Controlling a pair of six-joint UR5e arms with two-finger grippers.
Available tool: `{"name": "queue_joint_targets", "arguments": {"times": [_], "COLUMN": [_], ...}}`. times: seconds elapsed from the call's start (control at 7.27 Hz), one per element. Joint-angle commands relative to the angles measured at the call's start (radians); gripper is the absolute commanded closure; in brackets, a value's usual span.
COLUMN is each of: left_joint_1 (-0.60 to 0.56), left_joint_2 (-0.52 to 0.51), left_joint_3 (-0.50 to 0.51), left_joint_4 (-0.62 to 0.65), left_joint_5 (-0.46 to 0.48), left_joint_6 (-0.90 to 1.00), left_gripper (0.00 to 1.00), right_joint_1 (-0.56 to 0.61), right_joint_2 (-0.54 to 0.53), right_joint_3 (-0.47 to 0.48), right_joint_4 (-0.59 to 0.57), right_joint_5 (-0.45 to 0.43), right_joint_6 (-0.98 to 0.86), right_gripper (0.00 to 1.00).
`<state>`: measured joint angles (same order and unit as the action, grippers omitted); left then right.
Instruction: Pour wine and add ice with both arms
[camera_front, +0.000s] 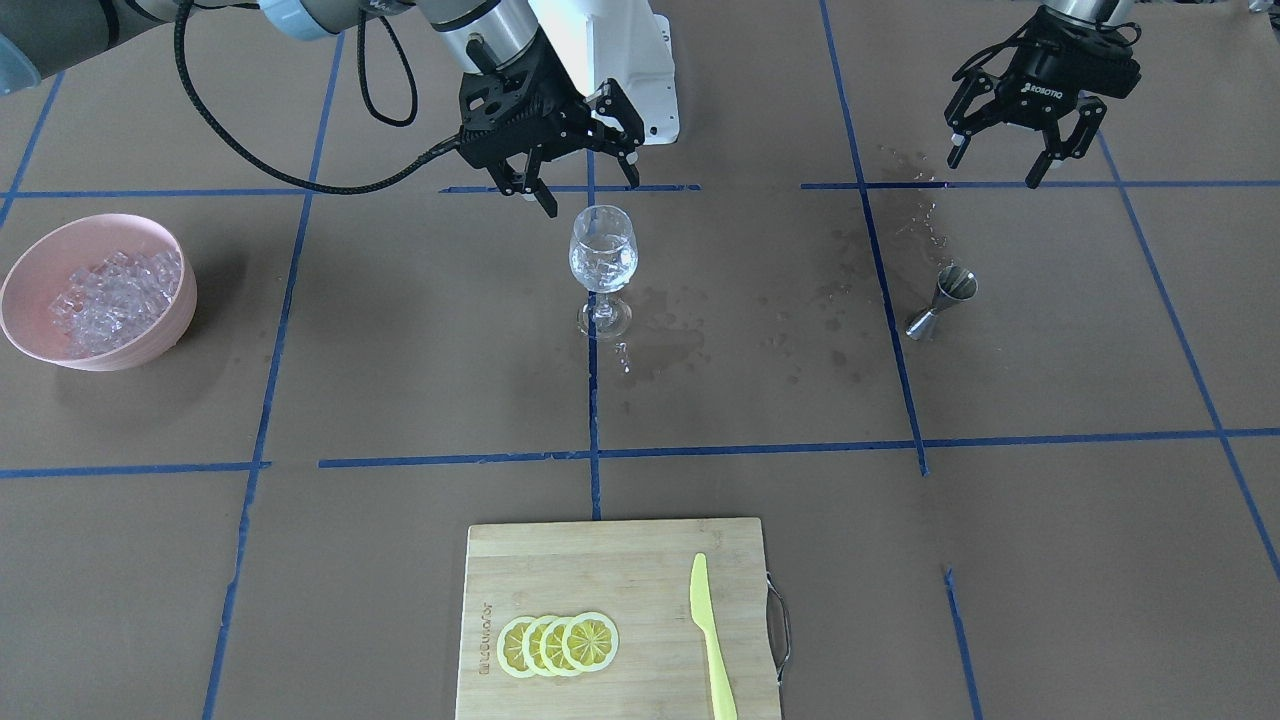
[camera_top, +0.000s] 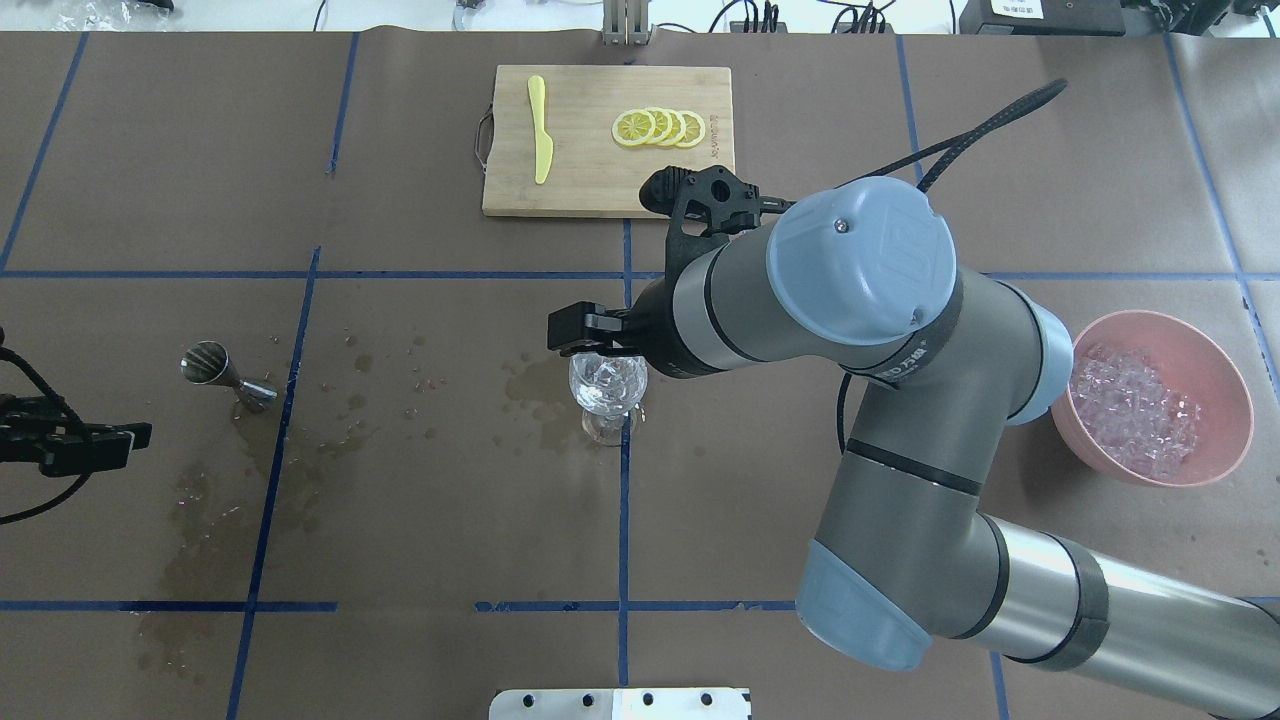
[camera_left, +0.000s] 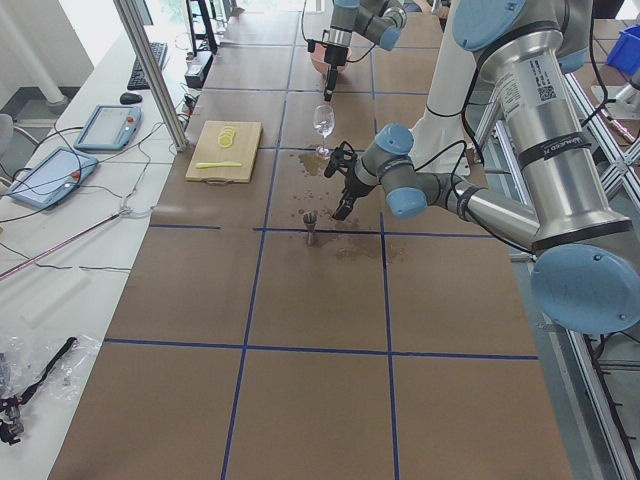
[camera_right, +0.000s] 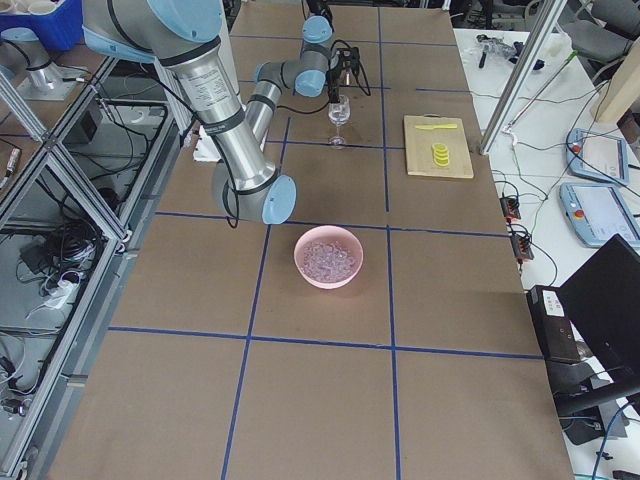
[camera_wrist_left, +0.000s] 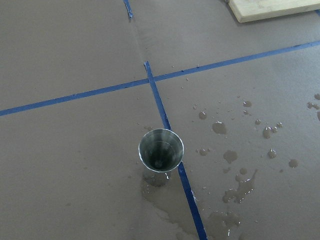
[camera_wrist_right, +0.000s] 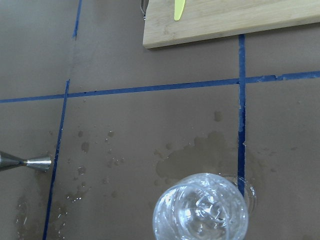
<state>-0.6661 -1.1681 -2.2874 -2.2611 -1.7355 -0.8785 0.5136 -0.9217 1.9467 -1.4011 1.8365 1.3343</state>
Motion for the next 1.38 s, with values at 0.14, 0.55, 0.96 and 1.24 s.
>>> {"name": "queue_joint_targets", "arguments": {"times": [0.14,0.55,0.96,1.24], "left_joint_1": [-0.171,-0.298,-0.559,-0.631], "left_joint_2": [-0.015,-0.051,-0.298,-0.466], "left_joint_3": [-0.011,0.002,0.089,0.219], "left_joint_4": [0.075,0.182,0.517,0.673], "left_joint_5": [-0.119,-0.194,-0.328,-0.332], "left_joint_6": [0.171,0.318,0.575,0.651], "left_gripper": [0.00,0.00,0.00,0.00], "right_joint_1": [0.083,0.209,0.377,0.503], "right_joint_2": [-0.019,-0.124,-0.180,-0.242], "right_joint_3": [0.096,0.109,0.103,0.080], "right_joint_4": [-0.175,-0.205,-0.436,-0.516], "right_joint_5": [0.021,0.074,0.135,0.180], "right_joint_6": [-0.015,-0.192,-0.575,-0.836], "right_gripper": [0.00,0.00,0.00,0.00]}}
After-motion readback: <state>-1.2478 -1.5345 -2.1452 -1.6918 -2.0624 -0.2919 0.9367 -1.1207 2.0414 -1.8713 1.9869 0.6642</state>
